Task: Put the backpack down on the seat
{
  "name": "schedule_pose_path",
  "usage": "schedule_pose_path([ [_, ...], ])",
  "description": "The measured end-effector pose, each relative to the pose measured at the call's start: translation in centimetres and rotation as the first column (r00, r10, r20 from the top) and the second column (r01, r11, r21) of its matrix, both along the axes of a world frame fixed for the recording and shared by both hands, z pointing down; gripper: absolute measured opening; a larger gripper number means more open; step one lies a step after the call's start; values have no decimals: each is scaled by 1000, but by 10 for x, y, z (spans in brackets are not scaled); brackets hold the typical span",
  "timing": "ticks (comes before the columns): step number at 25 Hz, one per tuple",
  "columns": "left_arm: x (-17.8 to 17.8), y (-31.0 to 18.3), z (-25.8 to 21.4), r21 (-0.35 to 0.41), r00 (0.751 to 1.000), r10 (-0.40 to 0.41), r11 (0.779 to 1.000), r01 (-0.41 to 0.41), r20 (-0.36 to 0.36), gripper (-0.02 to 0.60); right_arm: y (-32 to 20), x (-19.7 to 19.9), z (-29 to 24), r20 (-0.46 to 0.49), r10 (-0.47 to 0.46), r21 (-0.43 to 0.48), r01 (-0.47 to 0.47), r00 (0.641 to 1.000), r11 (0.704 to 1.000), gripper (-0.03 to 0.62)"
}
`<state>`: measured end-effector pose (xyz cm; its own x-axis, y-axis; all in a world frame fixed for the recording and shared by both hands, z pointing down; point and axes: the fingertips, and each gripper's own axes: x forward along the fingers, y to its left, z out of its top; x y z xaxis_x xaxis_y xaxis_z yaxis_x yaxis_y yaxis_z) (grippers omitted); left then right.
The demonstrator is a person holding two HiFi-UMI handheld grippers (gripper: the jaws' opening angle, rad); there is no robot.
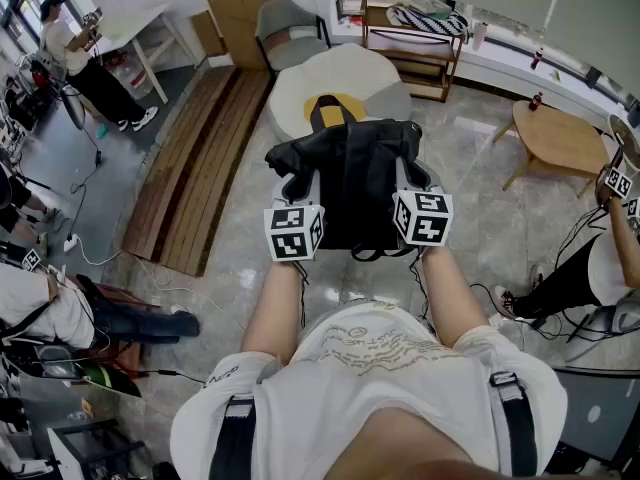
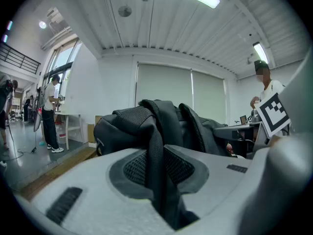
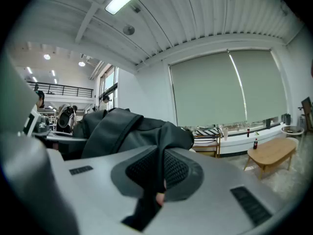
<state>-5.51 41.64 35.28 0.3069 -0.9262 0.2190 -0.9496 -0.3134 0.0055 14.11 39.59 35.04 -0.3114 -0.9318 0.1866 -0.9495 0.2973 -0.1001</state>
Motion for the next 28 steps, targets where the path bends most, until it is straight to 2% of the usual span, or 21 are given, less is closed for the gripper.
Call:
schedule_pose_path([
  [9,8,1,0,-2,1000,-7,1000,7,9,86,1,8,2,53,-4,-14,5,999,1000,41],
  [20,38,-9,12,-18,999,-31,999,31,16,86,-12,38,17,52,-28,-35,30,998,999,43],
  [28,61,-27,26,-36,999,-39,999,38,-21,86,-34,60,23,29,-42,-46,43,999,998,43],
])
